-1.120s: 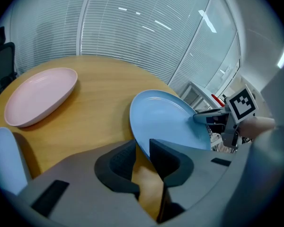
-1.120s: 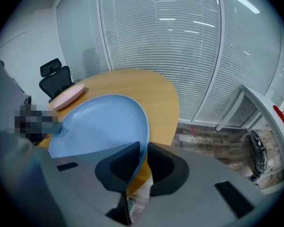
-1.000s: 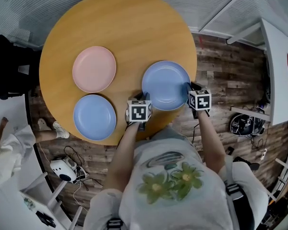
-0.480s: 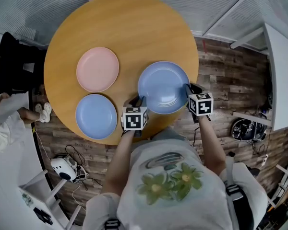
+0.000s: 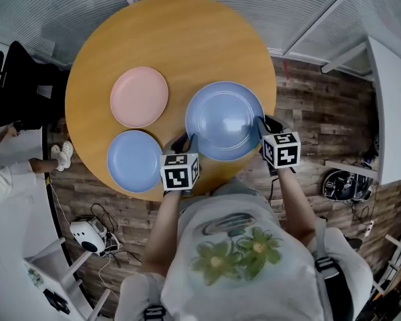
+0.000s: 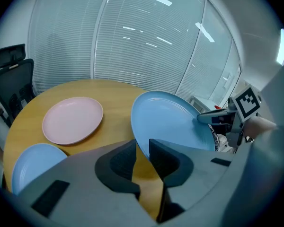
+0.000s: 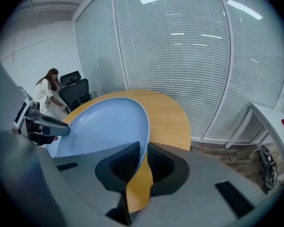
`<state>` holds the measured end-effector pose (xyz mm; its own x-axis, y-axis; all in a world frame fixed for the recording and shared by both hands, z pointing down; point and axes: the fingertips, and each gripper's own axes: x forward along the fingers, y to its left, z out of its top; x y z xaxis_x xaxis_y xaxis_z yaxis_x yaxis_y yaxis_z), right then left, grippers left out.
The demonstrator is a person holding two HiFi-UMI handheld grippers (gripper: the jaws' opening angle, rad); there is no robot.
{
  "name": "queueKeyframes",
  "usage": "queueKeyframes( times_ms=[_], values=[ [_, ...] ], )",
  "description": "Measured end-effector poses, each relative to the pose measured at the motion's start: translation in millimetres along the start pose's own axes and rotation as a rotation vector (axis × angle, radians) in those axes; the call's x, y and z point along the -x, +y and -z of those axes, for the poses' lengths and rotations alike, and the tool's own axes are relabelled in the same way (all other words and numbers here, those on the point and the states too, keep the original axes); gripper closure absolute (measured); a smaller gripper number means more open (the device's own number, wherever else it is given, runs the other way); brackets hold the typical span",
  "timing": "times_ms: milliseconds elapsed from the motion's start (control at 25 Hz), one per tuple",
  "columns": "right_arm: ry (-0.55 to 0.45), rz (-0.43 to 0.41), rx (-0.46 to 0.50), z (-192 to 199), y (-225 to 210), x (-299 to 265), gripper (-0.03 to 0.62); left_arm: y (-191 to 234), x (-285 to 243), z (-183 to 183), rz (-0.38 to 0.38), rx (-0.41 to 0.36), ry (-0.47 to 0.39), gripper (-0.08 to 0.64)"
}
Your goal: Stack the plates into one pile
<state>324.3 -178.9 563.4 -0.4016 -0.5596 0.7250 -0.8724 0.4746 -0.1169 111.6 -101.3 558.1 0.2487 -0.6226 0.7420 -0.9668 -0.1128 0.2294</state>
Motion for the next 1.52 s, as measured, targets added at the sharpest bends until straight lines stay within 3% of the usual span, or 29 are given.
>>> queueKeyframes(
  times_ms=[280, 840, 1520],
  values=[
    [-0.049, -0.017, 0.021, -15.8, 11.4, 19.5, 0.52, -1.0, 24.3, -8.8, -0.011, 0.012, -0.06, 0.462],
    [-0.09, -0.046, 0.073, -13.8, 54.1, 49.5, 0.52, 10.6, 69.9, 15.5, -0.044, 0.036, -0.107, 0.463],
    [-0.055, -0.149, 0.166, -15.1, 181.7, 37.0, 0.519, 105.8, 145.6, 56.1, -0.133, 0.134, -0.134, 0.466]
  ],
)
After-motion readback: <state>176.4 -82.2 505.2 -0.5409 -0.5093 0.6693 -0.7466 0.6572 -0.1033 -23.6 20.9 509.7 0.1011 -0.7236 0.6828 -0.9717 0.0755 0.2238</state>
